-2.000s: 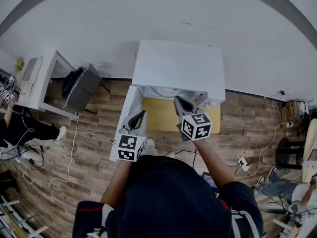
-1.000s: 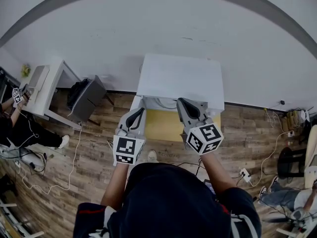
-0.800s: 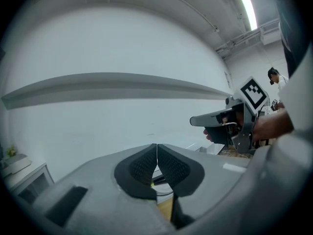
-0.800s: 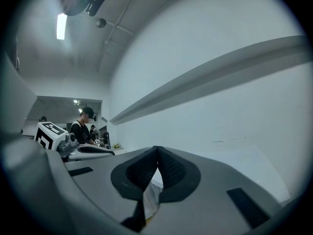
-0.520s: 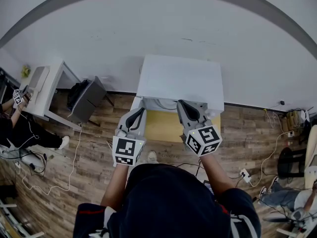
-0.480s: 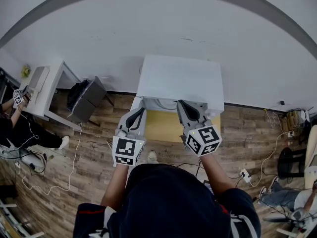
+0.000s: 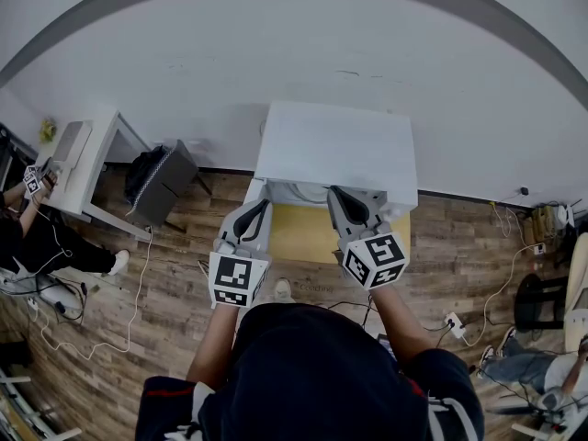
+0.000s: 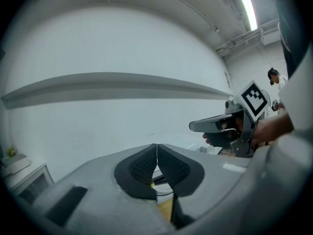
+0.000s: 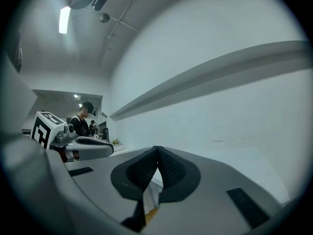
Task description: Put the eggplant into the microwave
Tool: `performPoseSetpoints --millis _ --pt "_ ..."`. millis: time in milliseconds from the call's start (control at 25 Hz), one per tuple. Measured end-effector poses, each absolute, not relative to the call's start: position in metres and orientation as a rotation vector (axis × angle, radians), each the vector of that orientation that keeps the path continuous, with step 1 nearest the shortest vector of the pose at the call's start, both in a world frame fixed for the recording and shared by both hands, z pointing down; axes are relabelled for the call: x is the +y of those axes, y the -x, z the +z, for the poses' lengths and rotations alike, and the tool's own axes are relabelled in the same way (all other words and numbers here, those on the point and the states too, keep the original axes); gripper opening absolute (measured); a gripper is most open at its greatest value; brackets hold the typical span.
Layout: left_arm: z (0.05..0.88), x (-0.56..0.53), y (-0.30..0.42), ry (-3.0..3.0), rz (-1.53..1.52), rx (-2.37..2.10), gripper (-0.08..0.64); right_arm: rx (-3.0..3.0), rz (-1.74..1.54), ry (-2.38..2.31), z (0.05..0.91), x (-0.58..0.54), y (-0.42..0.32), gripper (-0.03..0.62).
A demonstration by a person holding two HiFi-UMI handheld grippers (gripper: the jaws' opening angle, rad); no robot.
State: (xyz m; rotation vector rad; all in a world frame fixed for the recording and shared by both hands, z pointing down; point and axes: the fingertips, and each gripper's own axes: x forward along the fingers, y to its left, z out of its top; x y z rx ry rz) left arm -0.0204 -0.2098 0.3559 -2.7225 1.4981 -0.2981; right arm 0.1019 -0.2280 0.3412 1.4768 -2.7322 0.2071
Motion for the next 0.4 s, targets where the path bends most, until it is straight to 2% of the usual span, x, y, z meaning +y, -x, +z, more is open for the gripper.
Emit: performPoseSetpoints --millis 400 --pt "0.3589 -0.2163 0.0263 2.724 -0.317 1.496 0.017 -2.729 0.214 -1.461 0.3457 -0.2366 -0.093 0.012"
